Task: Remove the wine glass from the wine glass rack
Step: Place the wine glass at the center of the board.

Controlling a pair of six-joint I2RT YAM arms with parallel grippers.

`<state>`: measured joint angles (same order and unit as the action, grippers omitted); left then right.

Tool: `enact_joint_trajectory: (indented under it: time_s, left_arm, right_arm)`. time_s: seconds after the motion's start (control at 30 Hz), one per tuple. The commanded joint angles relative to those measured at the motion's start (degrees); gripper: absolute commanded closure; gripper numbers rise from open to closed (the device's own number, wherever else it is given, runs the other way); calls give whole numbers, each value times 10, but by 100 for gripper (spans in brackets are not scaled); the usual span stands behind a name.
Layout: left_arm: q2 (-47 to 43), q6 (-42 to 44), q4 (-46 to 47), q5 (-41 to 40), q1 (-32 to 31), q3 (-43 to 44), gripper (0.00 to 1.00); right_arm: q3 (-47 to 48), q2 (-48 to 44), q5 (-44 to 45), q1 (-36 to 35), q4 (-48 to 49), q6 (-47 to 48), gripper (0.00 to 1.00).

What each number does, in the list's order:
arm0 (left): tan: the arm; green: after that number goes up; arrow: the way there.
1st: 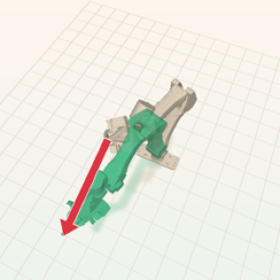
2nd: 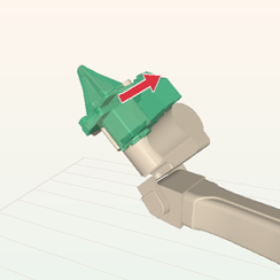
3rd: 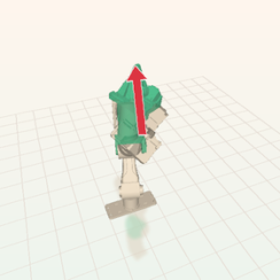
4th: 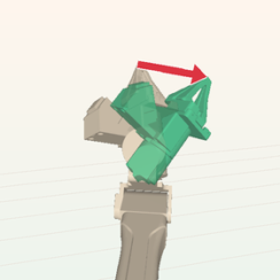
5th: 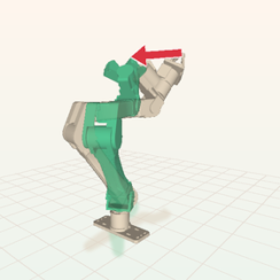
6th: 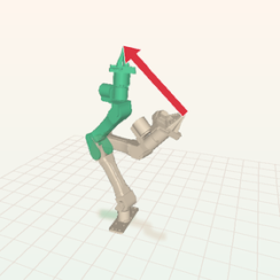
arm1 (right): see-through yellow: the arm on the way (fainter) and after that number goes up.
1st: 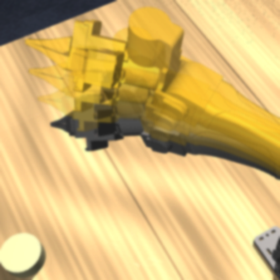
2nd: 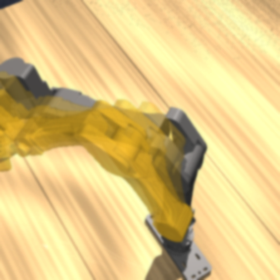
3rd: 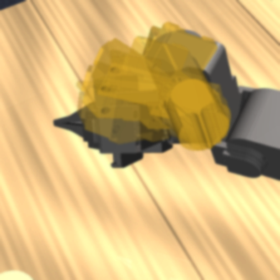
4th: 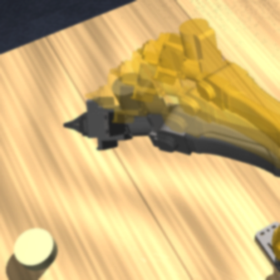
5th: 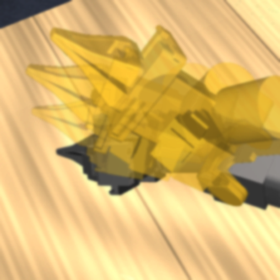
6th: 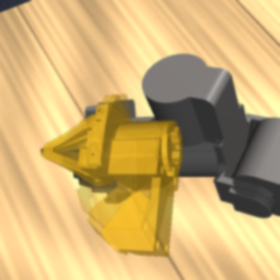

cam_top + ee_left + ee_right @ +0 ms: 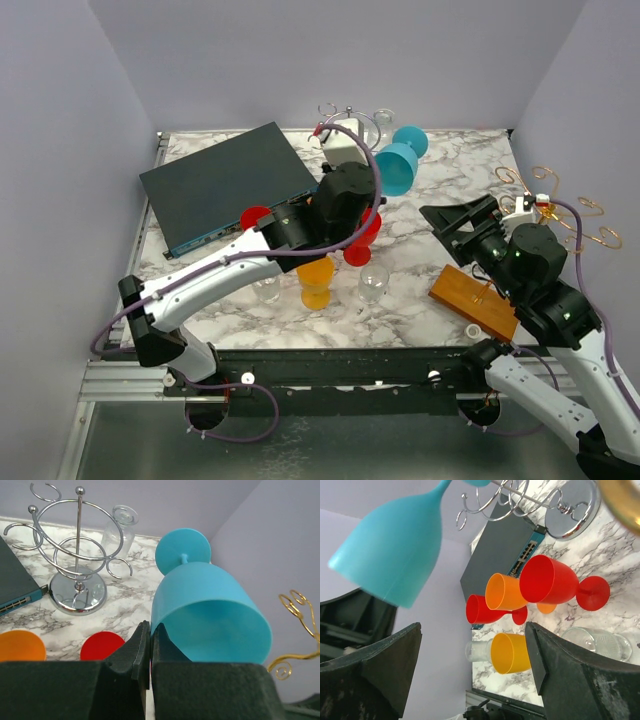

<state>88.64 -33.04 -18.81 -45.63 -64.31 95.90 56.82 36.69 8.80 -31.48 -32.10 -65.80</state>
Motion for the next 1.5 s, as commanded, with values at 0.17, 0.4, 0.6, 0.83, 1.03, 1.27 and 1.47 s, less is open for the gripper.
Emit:
enact_joint_trajectory:
  time_s: [0.17, 0.4, 0.6, 0.83, 1.03, 1.27, 1.47]
  left_arm:
    - [-67, -66, -295, 185, 45, 120, 100]
    - [-71, -81, -425, 309, 56, 192, 100]
    - [-47, -77, -525, 395, 56, 230, 100]
    - [-43, -65, -599, 435, 56, 210, 100]
    - [-47, -62, -612, 474, 56, 136, 100]
    - [-45, -56, -610, 502, 53, 58, 100]
    - [-32, -49, -592, 501, 49, 4, 100]
  right_arm:
    - [-44, 10, 36, 0, -6, 31, 9]
    - [-65, 15, 48, 0, -5, 45, 9]
    - [-68, 22, 58, 0, -14, 56, 9]
    - [-80, 20, 65, 0, -14, 60, 9]
    - [-86, 22, 67, 0, -9, 65, 9]
    - [-92, 17, 71, 0, -10, 66, 9]
    - [-96, 17, 68, 0, -8, 66, 9]
